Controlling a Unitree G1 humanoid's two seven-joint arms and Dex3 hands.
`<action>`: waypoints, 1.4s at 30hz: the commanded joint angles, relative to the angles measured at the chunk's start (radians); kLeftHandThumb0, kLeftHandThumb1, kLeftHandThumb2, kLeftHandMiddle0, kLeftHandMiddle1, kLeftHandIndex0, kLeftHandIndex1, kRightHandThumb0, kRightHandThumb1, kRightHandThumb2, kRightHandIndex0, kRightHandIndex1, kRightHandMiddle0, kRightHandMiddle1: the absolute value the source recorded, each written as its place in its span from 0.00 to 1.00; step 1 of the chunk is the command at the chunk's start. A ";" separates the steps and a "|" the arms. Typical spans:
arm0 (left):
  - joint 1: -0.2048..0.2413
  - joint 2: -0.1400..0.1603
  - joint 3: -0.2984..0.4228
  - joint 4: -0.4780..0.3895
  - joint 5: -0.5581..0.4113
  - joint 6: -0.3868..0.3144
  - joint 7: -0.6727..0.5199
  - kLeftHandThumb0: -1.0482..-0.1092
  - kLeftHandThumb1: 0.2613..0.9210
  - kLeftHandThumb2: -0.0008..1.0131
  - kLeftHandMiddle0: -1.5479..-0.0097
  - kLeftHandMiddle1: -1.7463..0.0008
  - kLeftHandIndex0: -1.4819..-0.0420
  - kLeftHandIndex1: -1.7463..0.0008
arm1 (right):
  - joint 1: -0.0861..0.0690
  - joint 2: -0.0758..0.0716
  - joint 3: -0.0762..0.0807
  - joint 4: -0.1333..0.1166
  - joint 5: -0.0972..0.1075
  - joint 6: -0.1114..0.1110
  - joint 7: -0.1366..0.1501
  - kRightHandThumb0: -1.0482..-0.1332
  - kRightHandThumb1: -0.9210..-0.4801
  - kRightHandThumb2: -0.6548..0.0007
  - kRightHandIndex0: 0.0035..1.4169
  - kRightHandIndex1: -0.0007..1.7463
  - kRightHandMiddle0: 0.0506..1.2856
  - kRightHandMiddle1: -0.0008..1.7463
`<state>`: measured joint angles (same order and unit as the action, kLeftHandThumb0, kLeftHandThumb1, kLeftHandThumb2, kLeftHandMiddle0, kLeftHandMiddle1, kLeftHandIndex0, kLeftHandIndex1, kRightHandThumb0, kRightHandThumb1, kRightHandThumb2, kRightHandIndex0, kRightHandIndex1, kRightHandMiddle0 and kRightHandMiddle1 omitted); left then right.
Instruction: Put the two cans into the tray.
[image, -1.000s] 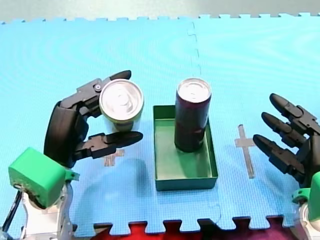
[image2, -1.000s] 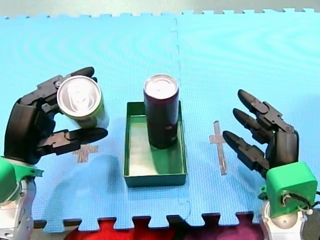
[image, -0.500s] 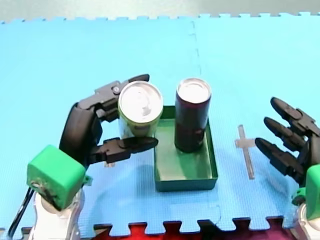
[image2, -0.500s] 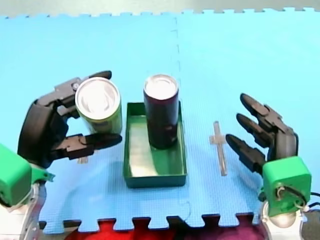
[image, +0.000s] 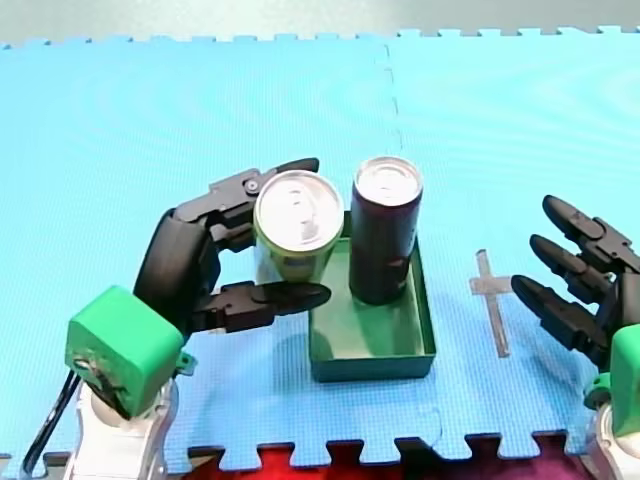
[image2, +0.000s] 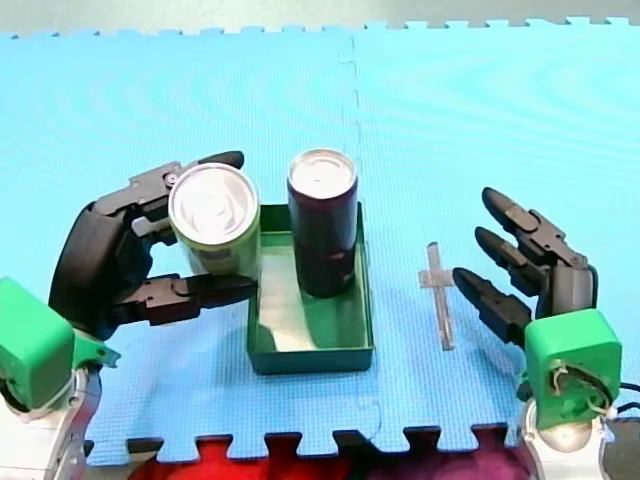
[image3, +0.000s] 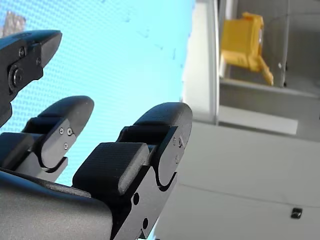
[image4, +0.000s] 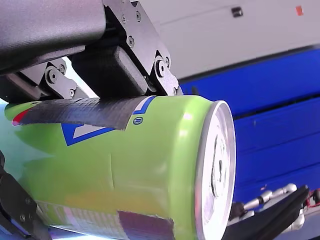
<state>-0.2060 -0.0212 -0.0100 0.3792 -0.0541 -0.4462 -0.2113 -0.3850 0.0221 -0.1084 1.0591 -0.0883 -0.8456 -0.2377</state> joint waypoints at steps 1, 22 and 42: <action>-0.014 0.000 -0.004 -0.012 -0.017 0.033 -0.007 0.73 0.88 0.00 0.14 1.00 0.20 1.00 | 0.001 -0.007 0.000 -0.004 0.002 0.005 -0.004 0.61 0.51 1.00 0.61 0.00 0.61 0.00; -0.054 -0.047 -0.022 0.028 0.011 0.133 0.066 0.73 0.85 0.00 0.12 1.00 0.19 1.00 | 0.001 -0.006 0.004 0.000 0.002 -0.005 -0.008 0.62 0.50 1.00 0.61 0.00 0.61 0.00; -0.154 -0.063 -0.001 0.237 0.001 0.103 0.065 0.74 0.83 0.00 0.12 1.00 0.19 1.00 | 0.003 -0.014 0.011 -0.013 -0.020 -0.014 -0.039 0.67 0.49 1.00 0.61 0.00 0.61 0.00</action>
<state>-0.3569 -0.0830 -0.0128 0.6052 -0.0490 -0.3512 -0.1441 -0.3840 0.0148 -0.0988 1.0501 -0.1036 -0.8633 -0.2700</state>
